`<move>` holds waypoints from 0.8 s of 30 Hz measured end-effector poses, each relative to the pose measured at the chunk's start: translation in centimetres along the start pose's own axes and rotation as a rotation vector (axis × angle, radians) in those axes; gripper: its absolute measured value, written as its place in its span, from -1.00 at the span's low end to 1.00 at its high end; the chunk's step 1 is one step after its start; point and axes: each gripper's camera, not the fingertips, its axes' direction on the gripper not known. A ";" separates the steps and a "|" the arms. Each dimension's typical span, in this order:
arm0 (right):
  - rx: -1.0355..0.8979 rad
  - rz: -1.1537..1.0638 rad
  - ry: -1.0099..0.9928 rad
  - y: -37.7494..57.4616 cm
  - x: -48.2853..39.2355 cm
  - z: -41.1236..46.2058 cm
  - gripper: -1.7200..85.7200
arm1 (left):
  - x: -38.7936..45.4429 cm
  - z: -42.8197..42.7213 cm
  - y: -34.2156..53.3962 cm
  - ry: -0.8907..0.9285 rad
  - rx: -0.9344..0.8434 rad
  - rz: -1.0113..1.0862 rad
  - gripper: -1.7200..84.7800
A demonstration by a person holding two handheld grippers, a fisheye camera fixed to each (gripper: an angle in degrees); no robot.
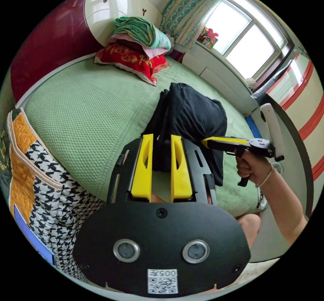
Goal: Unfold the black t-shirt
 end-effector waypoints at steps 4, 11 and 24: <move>0.115 0.096 -0.190 3.2 5.1 -4.8 -0.99 | 0.3 0.1 -0.1 0.001 -0.001 0.009 -0.76; 0.174 0.260 -0.254 10.0 13.1 -7.7 -0.83 | 1.2 0.8 -0.2 0.010 -0.032 0.040 -0.77; 0.235 0.044 -0.302 6.8 4.0 -10.9 -0.59 | 2.5 1.2 -0.3 0.052 -0.026 0.061 -0.76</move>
